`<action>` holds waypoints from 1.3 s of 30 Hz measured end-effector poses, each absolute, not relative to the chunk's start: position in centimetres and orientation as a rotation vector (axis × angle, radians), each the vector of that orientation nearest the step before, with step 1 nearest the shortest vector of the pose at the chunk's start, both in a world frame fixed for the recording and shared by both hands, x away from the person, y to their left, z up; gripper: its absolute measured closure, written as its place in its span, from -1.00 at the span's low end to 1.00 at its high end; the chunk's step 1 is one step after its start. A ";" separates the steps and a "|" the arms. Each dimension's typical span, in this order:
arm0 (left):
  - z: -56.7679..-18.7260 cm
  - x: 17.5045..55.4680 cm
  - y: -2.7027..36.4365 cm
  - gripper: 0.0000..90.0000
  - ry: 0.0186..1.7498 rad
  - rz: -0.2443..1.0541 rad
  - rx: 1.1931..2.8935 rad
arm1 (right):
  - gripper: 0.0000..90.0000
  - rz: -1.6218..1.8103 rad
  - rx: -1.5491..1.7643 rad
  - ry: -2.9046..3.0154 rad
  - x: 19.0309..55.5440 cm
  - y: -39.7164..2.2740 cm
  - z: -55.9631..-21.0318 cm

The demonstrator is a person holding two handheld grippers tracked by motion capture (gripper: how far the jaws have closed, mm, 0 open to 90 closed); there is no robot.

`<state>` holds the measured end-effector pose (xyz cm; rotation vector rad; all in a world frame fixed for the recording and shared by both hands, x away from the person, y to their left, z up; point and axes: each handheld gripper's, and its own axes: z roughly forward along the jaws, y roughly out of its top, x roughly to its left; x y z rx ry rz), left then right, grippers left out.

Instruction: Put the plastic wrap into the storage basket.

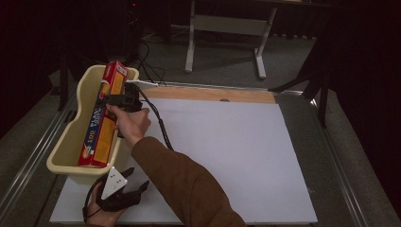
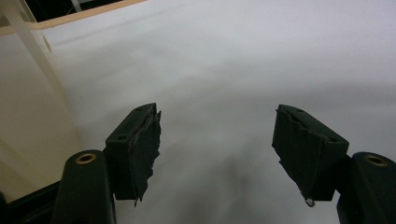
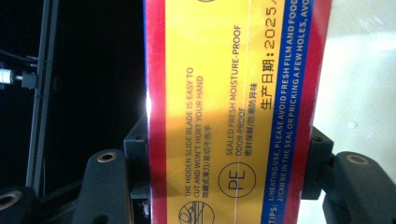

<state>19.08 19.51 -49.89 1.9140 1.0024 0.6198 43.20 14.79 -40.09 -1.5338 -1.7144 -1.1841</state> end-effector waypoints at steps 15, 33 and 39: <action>-49.9 19.1 19.6 -0.29 1.001 0.617 1.919 | -0.14 -1.080 -1.633 -1.714 43.6 14.7 -40.9; -49.9 19.1 19.5 -0.29 0.998 0.615 1.921 | -0.22 -0.979 -1.673 -1.830 43.5 15.2 -40.9; -49.9 19.1 19.5 -0.29 0.999 0.621 1.924 | -0.26 -0.976 -1.675 -1.909 43.0 15.6 -40.5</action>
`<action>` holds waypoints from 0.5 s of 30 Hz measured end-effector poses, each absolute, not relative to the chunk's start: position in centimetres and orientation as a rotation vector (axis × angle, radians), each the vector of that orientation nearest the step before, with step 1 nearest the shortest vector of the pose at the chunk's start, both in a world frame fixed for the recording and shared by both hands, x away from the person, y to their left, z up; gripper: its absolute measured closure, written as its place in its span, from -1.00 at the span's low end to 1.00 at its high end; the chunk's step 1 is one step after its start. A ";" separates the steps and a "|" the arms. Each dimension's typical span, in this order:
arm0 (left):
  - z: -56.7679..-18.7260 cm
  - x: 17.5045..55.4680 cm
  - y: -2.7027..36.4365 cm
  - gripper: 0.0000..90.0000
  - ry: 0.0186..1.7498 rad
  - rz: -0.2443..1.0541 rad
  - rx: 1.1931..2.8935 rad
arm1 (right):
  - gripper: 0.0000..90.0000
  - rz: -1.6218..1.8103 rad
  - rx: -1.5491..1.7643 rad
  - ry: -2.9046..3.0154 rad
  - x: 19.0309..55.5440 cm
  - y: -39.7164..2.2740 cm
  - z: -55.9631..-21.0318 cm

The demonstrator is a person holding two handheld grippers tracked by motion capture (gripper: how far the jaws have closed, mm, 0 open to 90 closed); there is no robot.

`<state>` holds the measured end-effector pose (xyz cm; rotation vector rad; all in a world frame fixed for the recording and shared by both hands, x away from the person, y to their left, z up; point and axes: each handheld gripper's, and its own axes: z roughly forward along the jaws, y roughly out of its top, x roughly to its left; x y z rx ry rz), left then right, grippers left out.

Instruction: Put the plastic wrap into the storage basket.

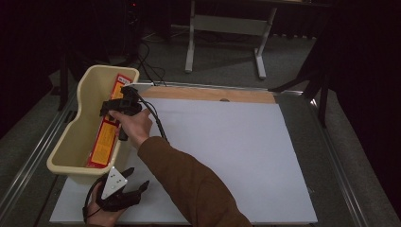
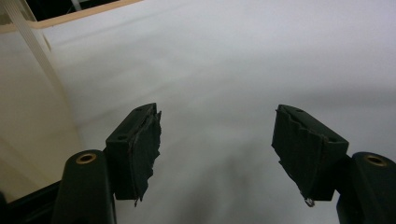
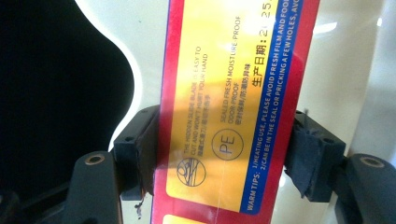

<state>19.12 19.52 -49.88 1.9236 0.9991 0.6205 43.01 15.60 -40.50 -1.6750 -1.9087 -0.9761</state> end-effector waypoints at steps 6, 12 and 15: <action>-49.9 19.1 19.5 -0.29 0.999 0.620 1.926 | -0.26 -0.965 -1.664 -1.966 42.9 15.8 -40.4; -49.9 19.1 19.6 -0.29 1.001 0.621 1.921 | -0.19 -0.964 -1.628 -1.972 42.8 15.6 -40.2; -49.9 19.1 19.5 -0.30 1.002 0.624 1.922 | -0.20 -0.960 -1.578 -2.001 42.8 15.4 -39.9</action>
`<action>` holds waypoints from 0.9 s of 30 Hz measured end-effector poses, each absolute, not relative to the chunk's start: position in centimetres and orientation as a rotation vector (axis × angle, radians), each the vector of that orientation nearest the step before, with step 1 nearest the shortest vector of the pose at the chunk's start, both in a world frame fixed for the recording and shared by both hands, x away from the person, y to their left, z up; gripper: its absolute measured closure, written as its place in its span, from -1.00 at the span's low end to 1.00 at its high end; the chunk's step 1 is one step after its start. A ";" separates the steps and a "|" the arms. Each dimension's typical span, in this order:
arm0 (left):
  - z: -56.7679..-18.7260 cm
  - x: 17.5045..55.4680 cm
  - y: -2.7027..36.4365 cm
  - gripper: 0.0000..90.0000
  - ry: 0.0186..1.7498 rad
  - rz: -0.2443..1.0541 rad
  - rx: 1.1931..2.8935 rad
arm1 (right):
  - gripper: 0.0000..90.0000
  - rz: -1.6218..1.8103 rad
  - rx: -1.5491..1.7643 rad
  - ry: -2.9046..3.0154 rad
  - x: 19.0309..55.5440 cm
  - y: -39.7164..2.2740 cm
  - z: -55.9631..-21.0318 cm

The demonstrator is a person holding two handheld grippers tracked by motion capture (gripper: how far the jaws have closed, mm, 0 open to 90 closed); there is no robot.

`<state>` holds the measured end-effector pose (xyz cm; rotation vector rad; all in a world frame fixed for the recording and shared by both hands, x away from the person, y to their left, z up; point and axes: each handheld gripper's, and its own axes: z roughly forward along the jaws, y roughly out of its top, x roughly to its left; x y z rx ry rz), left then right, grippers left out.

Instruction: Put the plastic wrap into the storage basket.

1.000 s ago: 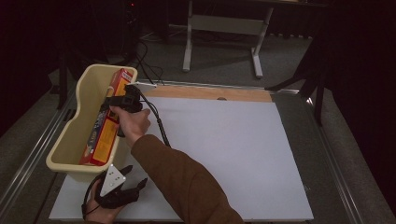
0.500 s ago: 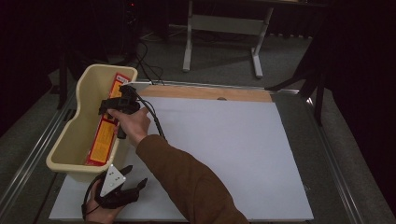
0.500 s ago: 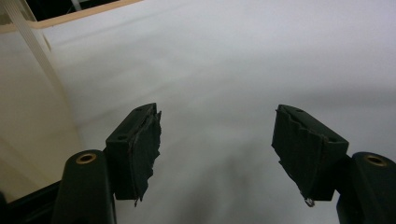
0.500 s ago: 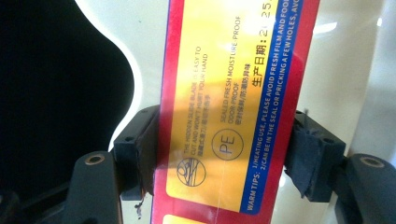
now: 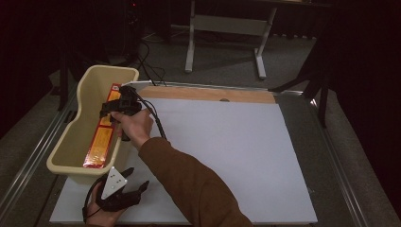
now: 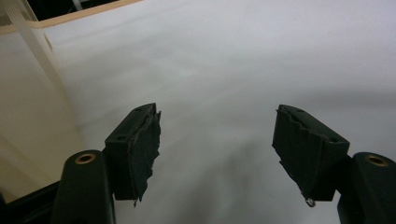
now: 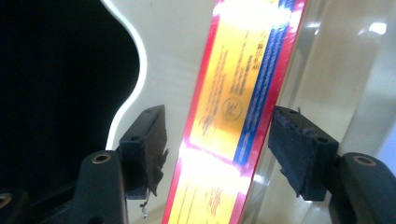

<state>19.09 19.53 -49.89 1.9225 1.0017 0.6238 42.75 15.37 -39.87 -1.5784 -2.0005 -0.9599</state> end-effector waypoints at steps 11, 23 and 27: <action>-49.9 19.1 19.5 -0.31 1.001 0.631 1.922 | -0.23 -0.981 -1.352 -2.209 42.6 14.2 -39.0; -49.8 19.1 19.4 -0.32 1.002 0.633 1.920 | -0.57 -1.278 -1.076 -2.483 40.9 11.0 -37.9; -49.8 19.1 19.4 -0.32 1.001 0.634 1.921 | -0.68 -1.284 -1.005 -2.599 40.4 9.4 -37.9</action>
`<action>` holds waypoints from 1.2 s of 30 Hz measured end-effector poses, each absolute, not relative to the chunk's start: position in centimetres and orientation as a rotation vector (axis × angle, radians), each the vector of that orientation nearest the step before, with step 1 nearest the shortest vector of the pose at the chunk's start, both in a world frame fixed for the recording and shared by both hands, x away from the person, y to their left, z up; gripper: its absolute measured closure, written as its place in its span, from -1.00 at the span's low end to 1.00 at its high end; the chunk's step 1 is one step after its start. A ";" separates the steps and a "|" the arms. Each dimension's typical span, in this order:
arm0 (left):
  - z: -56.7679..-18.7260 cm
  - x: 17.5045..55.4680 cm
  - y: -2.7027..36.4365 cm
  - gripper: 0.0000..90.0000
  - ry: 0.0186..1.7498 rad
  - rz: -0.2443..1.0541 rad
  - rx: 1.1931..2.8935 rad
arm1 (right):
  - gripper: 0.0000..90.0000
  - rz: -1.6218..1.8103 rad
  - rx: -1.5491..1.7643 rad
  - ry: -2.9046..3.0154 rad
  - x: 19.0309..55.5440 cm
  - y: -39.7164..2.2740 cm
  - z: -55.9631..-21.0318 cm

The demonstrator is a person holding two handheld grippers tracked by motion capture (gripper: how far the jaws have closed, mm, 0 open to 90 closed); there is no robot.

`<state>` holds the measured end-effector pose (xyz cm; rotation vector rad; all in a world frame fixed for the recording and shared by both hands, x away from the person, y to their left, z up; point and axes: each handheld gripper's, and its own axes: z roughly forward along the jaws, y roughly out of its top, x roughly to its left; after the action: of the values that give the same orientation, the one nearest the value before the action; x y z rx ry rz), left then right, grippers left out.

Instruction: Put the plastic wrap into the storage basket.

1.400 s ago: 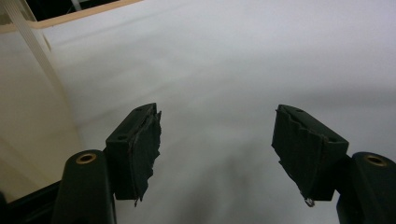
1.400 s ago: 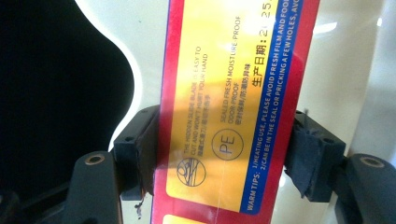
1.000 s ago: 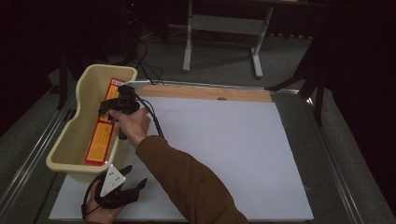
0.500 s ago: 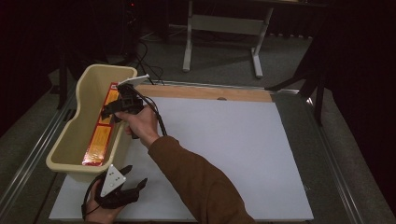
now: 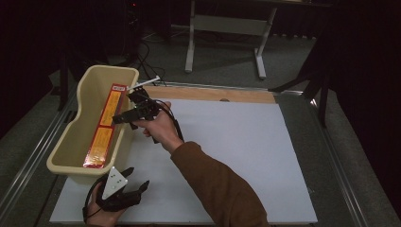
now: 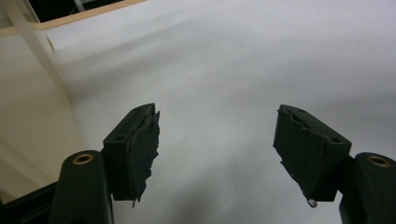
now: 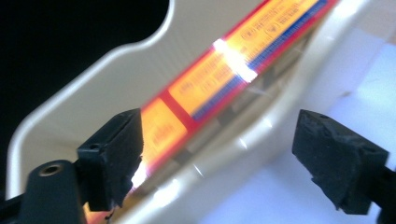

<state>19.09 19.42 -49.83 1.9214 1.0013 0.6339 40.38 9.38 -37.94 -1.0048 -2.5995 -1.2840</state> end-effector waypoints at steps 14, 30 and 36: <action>-49.8 19.1 19.2 -0.33 0.997 0.635 1.926 | -0.69 -1.363 -0.929 -2.784 38.0 0.3 -38.4; -49.8 19.2 19.2 -0.33 1.007 0.644 1.927 | -0.48 -1.462 -1.111 -2.874 33.6 -14.6 -43.2; -49.8 19.2 19.2 -0.33 1.007 0.645 1.930 | -0.53 -1.405 -1.109 -2.920 31.4 -18.0 -44.7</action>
<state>19.19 19.15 -49.81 1.9301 1.0072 0.6450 31.43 -18.05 -44.72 -1.1087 -2.9196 -1.4053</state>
